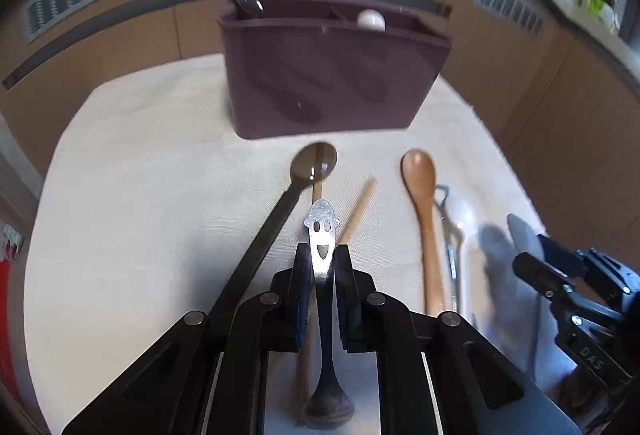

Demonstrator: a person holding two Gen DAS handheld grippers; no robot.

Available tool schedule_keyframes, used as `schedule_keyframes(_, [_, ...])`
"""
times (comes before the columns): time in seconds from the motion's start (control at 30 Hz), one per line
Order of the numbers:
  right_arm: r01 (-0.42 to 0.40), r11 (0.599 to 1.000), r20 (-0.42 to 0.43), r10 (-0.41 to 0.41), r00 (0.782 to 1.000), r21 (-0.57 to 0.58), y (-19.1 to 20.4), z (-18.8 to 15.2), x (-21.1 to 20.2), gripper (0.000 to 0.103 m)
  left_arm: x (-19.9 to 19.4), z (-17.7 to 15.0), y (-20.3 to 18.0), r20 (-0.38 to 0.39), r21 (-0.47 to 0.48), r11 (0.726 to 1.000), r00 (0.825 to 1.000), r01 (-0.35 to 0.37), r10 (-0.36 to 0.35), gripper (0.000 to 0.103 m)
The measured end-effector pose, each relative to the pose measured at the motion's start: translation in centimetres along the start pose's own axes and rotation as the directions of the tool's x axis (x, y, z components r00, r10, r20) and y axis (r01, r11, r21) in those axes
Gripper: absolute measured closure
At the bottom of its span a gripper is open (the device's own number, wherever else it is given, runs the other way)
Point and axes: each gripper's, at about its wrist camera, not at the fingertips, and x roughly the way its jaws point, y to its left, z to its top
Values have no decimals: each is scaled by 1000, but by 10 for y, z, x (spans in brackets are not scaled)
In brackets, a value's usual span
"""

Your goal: Organize utensils

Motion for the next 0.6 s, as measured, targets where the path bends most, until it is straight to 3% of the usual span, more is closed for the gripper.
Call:
schedule_keyframes(0.23, [-27,1000,45,28,999,-15,15,8,-25,71,-71,-14,3,205,-4,1000,979,19,-18,91])
schedule_keyframes(0.6, [-45,996,193,58,980,-73,37,48,-84,72,-136,7,1,376,17,997,924,72,-73,95])
